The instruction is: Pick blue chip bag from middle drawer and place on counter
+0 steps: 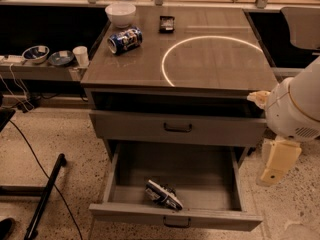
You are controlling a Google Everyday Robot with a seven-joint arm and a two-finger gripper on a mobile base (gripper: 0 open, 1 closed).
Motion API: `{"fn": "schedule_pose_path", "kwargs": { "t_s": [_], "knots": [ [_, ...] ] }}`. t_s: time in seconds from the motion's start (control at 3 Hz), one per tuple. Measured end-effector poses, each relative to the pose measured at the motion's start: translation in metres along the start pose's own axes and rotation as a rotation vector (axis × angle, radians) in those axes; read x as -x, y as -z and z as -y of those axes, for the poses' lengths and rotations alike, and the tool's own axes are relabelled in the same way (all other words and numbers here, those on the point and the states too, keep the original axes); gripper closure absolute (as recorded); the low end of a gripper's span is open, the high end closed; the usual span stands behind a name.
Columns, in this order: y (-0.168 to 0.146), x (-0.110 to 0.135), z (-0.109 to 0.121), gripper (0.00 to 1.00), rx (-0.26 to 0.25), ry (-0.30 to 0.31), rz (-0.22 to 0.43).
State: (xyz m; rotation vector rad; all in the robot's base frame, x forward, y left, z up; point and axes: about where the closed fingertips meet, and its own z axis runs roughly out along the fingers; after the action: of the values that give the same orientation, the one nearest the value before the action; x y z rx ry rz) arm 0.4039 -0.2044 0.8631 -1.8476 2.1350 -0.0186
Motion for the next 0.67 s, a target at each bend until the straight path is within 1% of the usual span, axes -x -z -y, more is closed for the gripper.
{"fn": "schedule_pose_path", "kwargs": {
  "t_s": [0.33, 0.67],
  "knots": [
    [-0.014, 0.011, -0.002, 0.0, 0.069, 0.015, 0.082],
    [-0.054, 0.074, -0.046, 0.0, 0.135, -0.001, 0.292]
  ]
}}
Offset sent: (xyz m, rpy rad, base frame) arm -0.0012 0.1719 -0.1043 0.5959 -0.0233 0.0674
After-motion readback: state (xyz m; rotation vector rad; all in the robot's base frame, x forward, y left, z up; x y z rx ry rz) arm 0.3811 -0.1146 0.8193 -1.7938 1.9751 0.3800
